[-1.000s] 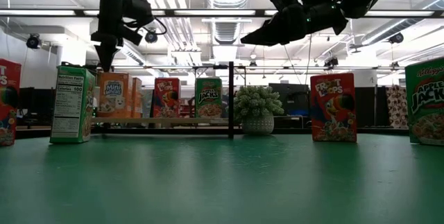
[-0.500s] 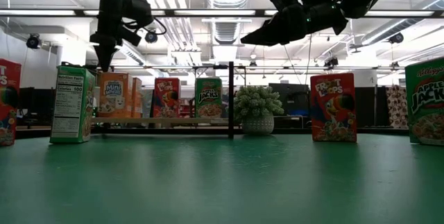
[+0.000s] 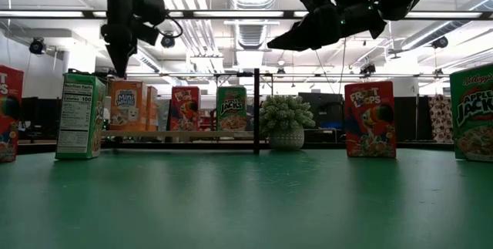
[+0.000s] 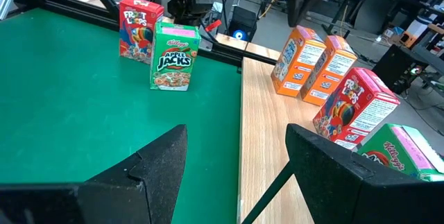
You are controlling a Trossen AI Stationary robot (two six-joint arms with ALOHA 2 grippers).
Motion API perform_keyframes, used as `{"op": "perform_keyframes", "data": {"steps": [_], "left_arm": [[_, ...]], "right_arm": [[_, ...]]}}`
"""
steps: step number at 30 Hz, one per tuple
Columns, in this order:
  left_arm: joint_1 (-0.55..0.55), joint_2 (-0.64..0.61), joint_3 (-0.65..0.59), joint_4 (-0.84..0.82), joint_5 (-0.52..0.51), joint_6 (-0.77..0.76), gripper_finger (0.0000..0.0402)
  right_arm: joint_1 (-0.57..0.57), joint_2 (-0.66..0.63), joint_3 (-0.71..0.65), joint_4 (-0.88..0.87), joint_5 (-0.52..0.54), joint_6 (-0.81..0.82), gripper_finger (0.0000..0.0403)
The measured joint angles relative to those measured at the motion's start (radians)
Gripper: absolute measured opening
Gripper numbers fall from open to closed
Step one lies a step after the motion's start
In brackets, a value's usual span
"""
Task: Stack cereal on shelf
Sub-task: Put the left orange cereal box on the shelf aligned with the other orange cereal box
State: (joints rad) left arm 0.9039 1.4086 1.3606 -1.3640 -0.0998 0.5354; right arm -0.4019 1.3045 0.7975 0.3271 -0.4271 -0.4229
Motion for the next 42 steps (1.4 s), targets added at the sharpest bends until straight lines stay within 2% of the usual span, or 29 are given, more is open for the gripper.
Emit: {"op": "perform_keyframes", "data": {"steps": [8,13,24,33,37,42], "left_arm": [[0.006,0.013,-0.002,-0.001,0.001,0.009,0.0],[0.012,0.023,-0.002,0.001,-0.074,0.011,0.0],[0.021,0.027,-0.002,0.02,-0.119,0.02,0.0],[0.021,0.025,-0.002,0.02,-0.119,-0.003,0.0],[0.015,0.023,0.003,0.016,-0.119,-0.056,0.0],[-0.008,0.007,0.035,0.019,-0.099,-0.22,0.0]], "right_arm": [[0.0,0.0,0.0,0.0,0.0,0.0,0.0235],[0.0,0.0,0.0,0.0,0.0,0.0,0.0235],[0.0,0.0,0.0,-0.001,0.0,0.0,0.0235],[0.0,0.0,0.0,-0.001,0.0,0.0,0.0235],[0.0,0.0,0.0,-0.001,0.0,0.0,0.0235],[0.0,0.0,0.0,-0.001,0.0,0.007,0.0235]]}}
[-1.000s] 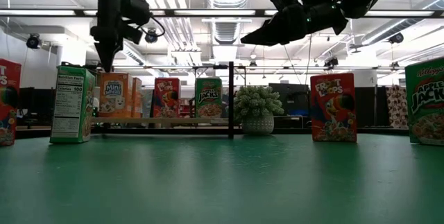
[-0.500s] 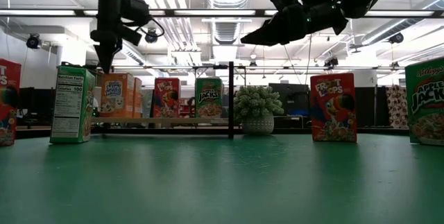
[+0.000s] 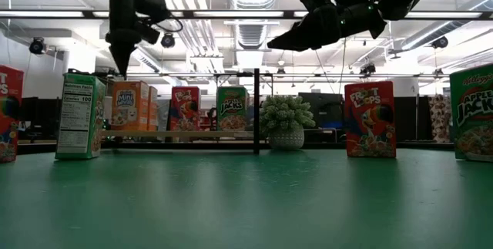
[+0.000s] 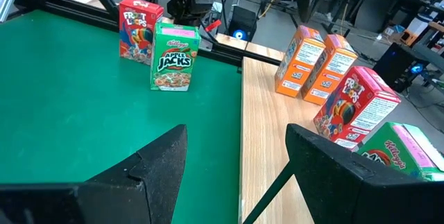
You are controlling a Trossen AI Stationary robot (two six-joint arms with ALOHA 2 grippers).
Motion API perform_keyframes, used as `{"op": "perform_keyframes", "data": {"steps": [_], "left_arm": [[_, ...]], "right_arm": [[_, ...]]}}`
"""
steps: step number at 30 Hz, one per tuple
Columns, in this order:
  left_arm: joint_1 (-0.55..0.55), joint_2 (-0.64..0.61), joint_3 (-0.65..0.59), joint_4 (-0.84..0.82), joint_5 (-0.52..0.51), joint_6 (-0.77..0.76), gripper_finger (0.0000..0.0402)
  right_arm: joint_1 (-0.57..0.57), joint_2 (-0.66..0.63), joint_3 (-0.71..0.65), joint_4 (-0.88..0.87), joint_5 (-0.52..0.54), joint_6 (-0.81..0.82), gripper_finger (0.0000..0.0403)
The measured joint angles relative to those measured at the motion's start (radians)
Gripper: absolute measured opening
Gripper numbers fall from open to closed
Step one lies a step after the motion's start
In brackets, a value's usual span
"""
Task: Stack cereal on shelf
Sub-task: Put the left orange cereal box on the shelf aligned with the other orange cereal box, then put the right green cereal box on the shelf aligned with the other green cereal box
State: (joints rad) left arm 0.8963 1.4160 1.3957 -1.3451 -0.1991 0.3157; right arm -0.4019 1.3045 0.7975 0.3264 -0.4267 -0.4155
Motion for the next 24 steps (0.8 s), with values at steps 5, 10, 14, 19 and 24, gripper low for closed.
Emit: {"op": "perform_keyframes", "data": {"steps": [5,10,14,19,24], "left_arm": [[-0.084,-0.079,-0.01,0.068,0.114,-0.111,0.0],[-0.28,-0.216,-0.082,0.258,0.131,-0.245,0.0],[-0.489,-0.337,-0.191,0.492,0.134,-0.302,0.0],[-0.747,-0.46,-0.345,0.803,0.133,-0.313,0.0],[-0.941,-0.534,-0.508,1.081,0.13,-0.281,0.0]], "right_arm": [[0.0,0.0,0.0,0.0,0.0,0.056,0.0235],[0.025,-0.003,0.0,0.0,0.004,0.157,0.0235],[0.088,-0.014,0.003,0.0,0.018,0.218,0.0235],[0.181,-0.014,0.06,-0.114,0.142,0.294,0.0235],[0.26,-0.014,0.182,-0.378,0.245,0.372,0.0235]]}}
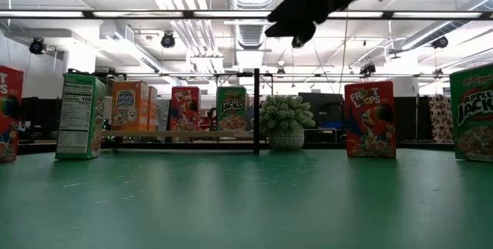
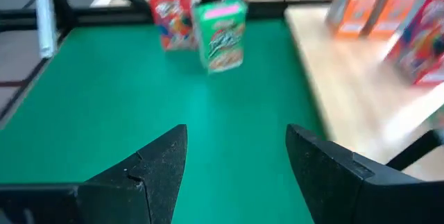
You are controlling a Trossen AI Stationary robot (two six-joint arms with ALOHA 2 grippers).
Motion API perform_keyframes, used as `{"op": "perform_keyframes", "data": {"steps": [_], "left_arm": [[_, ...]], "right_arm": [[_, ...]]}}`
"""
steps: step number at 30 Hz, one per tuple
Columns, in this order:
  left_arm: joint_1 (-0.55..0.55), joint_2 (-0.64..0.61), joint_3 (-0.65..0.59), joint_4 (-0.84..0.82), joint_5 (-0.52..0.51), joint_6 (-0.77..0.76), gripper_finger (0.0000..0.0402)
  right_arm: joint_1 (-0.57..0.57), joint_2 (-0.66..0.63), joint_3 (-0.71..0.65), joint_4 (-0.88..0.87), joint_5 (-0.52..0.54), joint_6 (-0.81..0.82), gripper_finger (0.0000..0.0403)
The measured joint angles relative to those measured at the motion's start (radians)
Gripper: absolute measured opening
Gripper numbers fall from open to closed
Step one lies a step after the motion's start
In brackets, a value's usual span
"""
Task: Stack cereal on shelf
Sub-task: Put the right green cereal box on the shelf aligned with the other green cereal box
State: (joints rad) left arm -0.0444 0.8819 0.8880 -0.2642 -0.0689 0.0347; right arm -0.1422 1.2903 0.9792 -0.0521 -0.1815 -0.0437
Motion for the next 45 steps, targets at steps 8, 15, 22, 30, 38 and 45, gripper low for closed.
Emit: {"op": "perform_keyframes", "data": {"steps": [8,15,22,30,38,45], "left_arm": [[-0.104,-0.011,-0.172,0.212,-0.001,0.005,0.0],[-0.104,0.001,-0.188,0.223,-0.002,-0.007,0.0],[-0.104,0.0,-0.157,0.223,-0.002,0.016,0.0],[-0.104,0.0,-0.148,0.219,-0.002,0.038,0.0],[-0.104,0.001,-0.148,0.208,-0.002,0.042,0.0],[-0.104,0.002,-0.149,0.203,-0.002,0.065,0.0]], "right_arm": [[0.04,0.0,0.198,-0.492,0.0,0.243,0.0235],[0.042,0.0,0.266,-0.905,-0.008,0.561,0.0235],[0.042,-0.008,0.278,-1.269,-0.009,0.74,0.0236],[0.067,-0.041,0.255,-1.435,0.027,0.895,0.0294],[0.163,-0.144,0.142,-1.434,0.025,1.087,0.0333],[0.244,-0.221,0.005,-1.356,0.025,1.197,0.0326]]}}
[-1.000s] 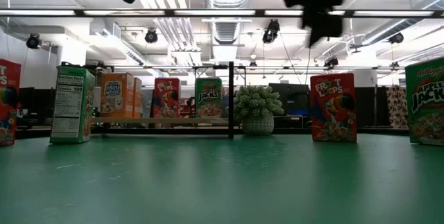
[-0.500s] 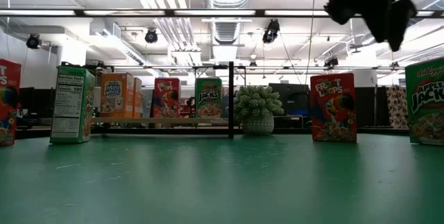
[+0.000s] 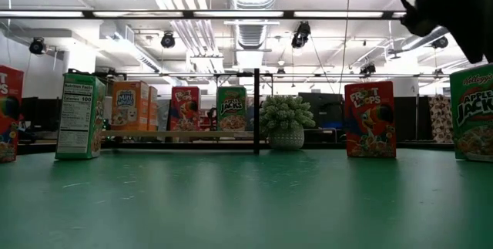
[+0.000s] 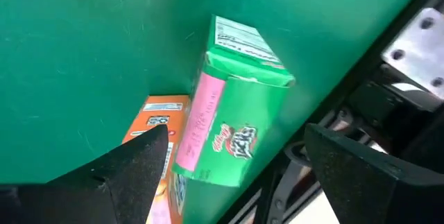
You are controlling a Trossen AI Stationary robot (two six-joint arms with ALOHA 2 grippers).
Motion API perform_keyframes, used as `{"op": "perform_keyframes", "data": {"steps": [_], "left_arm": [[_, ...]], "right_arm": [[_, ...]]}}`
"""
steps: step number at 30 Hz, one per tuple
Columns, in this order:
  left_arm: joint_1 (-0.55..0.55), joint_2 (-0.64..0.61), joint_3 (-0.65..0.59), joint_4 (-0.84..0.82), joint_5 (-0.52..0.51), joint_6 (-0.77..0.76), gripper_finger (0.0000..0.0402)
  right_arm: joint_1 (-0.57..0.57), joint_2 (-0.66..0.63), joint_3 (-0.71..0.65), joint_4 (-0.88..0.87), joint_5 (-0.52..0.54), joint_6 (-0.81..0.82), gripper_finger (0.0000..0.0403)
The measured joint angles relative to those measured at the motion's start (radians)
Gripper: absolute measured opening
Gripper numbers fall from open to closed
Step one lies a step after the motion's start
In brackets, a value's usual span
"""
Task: Stack cereal on shelf
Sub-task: Put the right green cereal box on the shelf aligned with the other green cereal box
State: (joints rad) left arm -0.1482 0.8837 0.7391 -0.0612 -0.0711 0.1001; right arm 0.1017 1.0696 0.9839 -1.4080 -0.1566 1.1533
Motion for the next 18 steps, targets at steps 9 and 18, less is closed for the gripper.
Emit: {"op": "perform_keyframes", "data": {"steps": [9,18], "left_arm": [[0.0,0.0,0.0,0.011,0.0,0.0,0.0],[0.0,0.0,0.0,0.015,0.0,-0.004,0.0]], "right_arm": [[0.012,0.009,-0.08,0.083,0.004,-0.01,0.0301],[0.012,0.011,-0.081,0.083,0.004,-0.012,0.0241]]}}
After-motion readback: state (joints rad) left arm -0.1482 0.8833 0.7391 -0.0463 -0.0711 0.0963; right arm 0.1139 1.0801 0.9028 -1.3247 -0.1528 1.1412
